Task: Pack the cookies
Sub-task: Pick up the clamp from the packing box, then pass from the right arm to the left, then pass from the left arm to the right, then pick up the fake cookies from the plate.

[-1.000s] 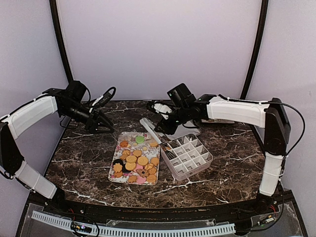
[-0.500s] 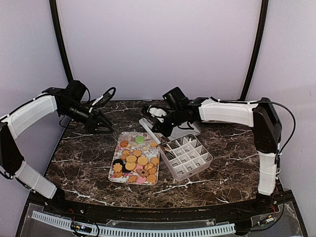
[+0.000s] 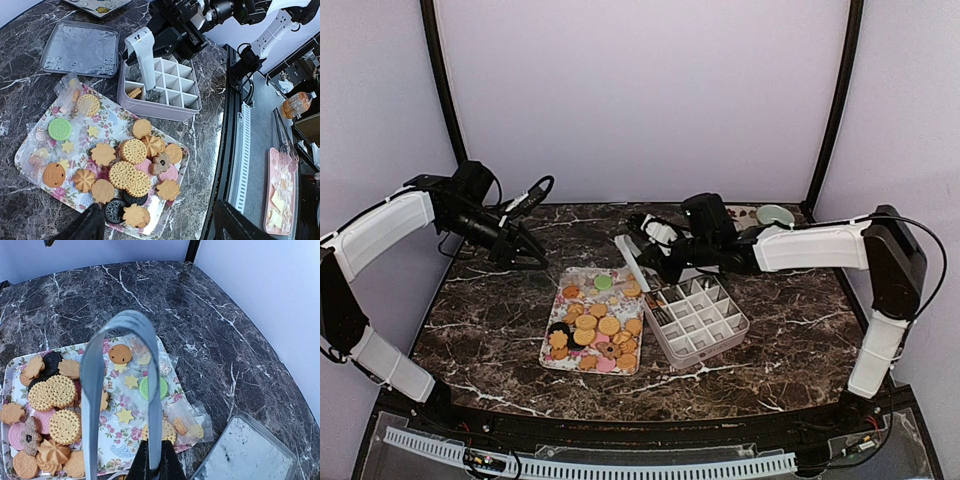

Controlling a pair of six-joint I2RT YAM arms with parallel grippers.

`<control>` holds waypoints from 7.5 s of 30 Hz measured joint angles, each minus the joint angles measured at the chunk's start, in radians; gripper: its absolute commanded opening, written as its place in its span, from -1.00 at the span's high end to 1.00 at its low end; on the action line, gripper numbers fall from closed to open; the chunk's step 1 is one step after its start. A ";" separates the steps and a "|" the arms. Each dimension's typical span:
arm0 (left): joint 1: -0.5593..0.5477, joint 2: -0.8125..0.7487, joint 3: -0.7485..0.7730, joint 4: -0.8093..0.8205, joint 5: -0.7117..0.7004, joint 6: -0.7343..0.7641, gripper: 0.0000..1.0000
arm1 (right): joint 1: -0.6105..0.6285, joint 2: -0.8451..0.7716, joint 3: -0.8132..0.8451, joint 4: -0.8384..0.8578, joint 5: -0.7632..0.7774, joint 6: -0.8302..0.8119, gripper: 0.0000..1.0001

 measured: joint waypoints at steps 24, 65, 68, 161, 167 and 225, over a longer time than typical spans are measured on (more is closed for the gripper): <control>0.000 0.011 0.007 -0.020 -0.003 0.024 -0.53 | -0.005 -0.257 -0.356 0.451 0.122 0.169 1.00; -0.164 0.040 0.035 -0.027 0.314 0.036 -0.07 | 0.207 -0.140 -0.262 0.988 0.303 0.708 1.00; -0.164 0.040 0.026 -0.020 0.314 0.035 0.07 | 0.208 -0.132 -0.258 1.005 0.302 0.727 1.00; -0.109 0.061 -0.062 0.138 0.014 0.015 -0.76 | -0.061 -0.166 -0.132 0.503 -0.484 0.908 0.26; -0.039 0.072 -0.071 0.172 -0.051 -0.019 -0.80 | -0.050 -0.181 -0.145 0.428 -0.402 0.836 0.23; 0.061 0.030 -0.167 0.220 -0.183 -0.098 -0.80 | 0.282 -0.140 -0.194 0.219 0.259 0.429 0.61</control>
